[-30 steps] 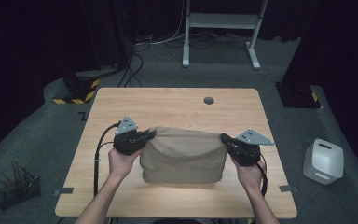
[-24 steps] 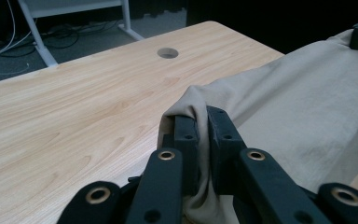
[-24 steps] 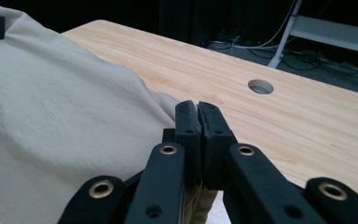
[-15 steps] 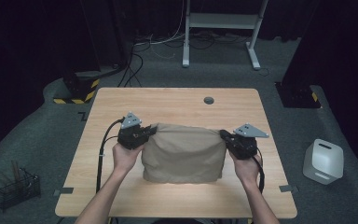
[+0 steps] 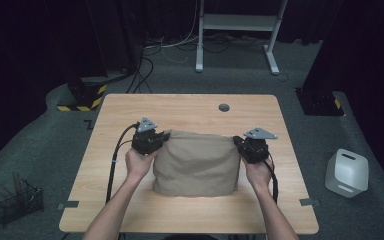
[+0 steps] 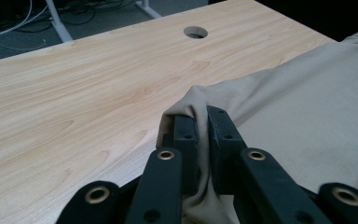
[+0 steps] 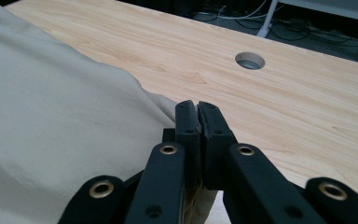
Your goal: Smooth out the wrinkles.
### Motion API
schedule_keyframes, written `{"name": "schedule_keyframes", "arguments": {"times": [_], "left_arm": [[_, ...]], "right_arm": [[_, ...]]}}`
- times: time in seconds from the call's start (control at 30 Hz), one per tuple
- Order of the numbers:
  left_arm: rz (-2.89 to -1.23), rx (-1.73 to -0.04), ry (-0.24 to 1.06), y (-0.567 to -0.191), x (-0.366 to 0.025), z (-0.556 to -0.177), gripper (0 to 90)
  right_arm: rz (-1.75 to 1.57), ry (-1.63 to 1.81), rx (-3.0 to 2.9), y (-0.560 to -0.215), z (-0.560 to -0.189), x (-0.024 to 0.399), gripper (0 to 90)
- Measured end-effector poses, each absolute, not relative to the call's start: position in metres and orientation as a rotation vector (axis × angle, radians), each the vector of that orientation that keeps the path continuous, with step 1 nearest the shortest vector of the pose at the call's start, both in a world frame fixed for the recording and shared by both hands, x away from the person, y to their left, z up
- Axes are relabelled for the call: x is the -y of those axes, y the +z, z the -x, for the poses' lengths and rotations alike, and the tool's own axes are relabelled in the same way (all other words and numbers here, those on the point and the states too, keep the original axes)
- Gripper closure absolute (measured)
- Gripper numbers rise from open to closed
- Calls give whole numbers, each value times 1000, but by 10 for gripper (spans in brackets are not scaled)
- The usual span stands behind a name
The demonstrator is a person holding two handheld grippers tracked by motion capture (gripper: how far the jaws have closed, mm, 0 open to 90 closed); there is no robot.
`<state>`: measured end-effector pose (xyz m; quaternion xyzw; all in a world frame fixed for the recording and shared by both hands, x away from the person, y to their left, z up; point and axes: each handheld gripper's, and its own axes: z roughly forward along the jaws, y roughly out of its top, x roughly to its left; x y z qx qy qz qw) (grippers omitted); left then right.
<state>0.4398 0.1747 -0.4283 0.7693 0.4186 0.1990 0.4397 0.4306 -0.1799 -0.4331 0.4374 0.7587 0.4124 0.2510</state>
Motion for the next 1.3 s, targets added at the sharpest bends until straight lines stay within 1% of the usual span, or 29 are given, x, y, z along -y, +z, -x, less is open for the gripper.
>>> {"name": "schedule_keyframes", "arguments": {"times": [0.53, 1.3], "left_arm": [[-1952, -1086, 510, -445, -170, -457, 832], [-1974, -1162, 466, -474, -166, -474, 825]], "right_arm": [[-1197, 1041, -2087, -449, -451, 173, 874], [-1225, 927, -2110, -485, -467, 165, 865]]}}
